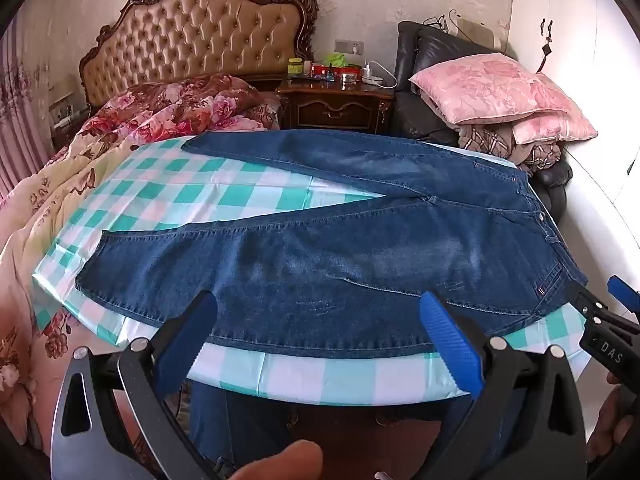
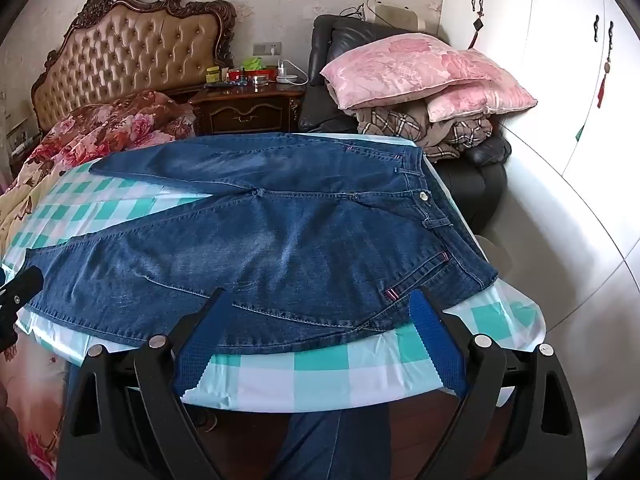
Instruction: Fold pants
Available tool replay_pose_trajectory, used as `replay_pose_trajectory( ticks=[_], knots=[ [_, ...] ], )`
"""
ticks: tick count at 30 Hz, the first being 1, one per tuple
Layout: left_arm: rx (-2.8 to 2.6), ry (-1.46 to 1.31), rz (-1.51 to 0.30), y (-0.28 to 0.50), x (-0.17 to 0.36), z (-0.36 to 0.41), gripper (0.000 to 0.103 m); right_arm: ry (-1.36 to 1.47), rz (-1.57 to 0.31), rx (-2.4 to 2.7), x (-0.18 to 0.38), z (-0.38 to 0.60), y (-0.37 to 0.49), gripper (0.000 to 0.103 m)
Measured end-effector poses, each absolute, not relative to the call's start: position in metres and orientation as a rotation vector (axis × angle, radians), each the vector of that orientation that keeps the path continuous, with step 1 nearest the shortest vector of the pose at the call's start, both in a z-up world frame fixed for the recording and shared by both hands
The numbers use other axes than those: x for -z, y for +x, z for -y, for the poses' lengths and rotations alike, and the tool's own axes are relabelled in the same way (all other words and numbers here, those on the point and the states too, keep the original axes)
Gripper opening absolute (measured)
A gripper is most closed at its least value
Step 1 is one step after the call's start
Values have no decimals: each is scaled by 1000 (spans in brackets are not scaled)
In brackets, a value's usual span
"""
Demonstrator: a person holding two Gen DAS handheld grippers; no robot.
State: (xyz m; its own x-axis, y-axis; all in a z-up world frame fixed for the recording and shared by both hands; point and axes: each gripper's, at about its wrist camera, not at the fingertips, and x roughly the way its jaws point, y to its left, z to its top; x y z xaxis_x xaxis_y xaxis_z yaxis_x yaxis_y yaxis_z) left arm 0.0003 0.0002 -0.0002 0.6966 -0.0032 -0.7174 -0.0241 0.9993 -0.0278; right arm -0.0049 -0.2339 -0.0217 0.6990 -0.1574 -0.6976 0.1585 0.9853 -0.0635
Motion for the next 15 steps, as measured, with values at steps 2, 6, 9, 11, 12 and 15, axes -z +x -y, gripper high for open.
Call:
replay_pose_trajectory(
  ticks=[2, 6, 9, 11, 12, 15],
  knots=[
    [-13, -35, -803, 1, 1, -1, 101, 2, -776, 177, 21, 234, -5, 87],
    [-14, -36, -795, 0, 0, 0, 101, 5, -774, 177, 21, 235, -5, 87],
    [-14, -40, -796, 0, -9, 1, 101, 9, -773, 175, 23, 236, -6, 87],
    [-13, -34, -792, -1, -7, 1, 101, 5, -771, 176, 24, 235, -6, 87],
    [-12, -34, -793, -1, -7, 1, 101, 6, -771, 176, 22, 236, -7, 87],
    [-9, -36, -796, -1, -9, 2, 101, 6, -769, 172, 19, 233, -5, 87]
  ],
)
